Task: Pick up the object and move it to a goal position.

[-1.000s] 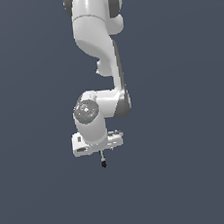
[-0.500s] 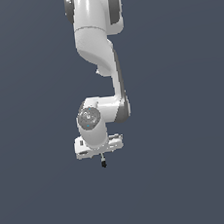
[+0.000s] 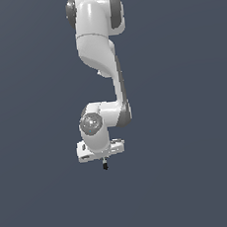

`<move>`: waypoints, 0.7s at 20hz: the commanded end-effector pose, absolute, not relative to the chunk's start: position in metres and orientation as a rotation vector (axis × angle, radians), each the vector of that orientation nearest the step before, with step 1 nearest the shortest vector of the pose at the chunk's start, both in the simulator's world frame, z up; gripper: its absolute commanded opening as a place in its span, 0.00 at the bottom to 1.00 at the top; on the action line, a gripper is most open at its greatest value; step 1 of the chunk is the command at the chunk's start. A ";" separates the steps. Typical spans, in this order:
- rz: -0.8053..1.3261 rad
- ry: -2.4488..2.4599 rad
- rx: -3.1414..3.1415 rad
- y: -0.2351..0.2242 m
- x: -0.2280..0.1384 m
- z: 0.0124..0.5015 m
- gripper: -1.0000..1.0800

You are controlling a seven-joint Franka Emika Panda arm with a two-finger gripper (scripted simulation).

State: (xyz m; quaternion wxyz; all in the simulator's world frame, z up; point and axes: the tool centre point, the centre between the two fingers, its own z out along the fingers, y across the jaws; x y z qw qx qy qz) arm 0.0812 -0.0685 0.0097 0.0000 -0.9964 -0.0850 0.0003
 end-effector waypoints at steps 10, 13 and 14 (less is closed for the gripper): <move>0.000 -0.267 -3.130 -0.068 0.081 0.011 0.00; 0.000 -0.267 -3.130 -0.065 0.080 0.016 0.00; 0.000 -0.267 -3.130 -0.063 0.079 0.018 0.00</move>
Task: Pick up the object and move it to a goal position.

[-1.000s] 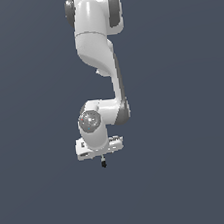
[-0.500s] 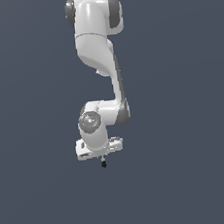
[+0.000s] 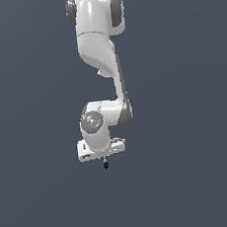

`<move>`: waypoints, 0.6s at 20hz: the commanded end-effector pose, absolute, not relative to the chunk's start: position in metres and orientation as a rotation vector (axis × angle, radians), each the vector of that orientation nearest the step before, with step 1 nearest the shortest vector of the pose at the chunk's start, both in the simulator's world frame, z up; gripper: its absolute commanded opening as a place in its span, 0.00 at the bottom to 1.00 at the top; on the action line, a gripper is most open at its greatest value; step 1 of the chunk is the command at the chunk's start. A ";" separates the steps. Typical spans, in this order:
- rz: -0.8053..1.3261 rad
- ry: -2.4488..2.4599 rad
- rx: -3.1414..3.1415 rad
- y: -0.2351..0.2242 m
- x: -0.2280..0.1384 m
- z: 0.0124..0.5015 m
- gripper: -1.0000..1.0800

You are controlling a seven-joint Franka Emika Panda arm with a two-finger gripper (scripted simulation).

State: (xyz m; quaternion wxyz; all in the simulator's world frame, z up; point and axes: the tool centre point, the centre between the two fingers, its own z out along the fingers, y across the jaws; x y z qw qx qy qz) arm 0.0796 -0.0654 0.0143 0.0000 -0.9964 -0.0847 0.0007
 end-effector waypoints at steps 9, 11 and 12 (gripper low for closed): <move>0.000 -0.267 -3.130 -0.033 0.068 0.064 0.00; 0.000 -0.268 -3.131 -0.021 0.064 0.080 0.00; 0.000 -0.268 -3.131 -0.015 0.062 0.090 0.00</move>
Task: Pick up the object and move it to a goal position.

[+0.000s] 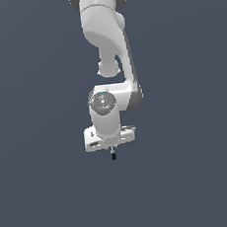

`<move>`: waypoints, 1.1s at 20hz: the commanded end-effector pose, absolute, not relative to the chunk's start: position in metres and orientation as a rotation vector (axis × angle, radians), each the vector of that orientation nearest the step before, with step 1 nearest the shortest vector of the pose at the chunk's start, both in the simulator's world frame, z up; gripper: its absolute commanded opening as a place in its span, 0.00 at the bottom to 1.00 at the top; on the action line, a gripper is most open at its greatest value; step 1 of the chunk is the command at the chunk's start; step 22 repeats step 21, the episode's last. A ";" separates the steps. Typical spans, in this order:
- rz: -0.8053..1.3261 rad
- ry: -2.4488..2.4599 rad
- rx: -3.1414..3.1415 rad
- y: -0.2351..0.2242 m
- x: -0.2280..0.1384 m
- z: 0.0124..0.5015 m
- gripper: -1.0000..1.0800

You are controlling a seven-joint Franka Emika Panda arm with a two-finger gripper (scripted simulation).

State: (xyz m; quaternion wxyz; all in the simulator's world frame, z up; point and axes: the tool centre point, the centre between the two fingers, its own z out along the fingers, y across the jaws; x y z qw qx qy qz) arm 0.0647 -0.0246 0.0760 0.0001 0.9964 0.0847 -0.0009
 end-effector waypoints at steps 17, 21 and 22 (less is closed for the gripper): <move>0.000 0.268 3.129 0.058 0.040 0.201 0.00; 0.000 0.267 3.130 0.060 0.041 0.204 0.00; 0.000 0.267 3.130 0.060 0.041 0.204 0.00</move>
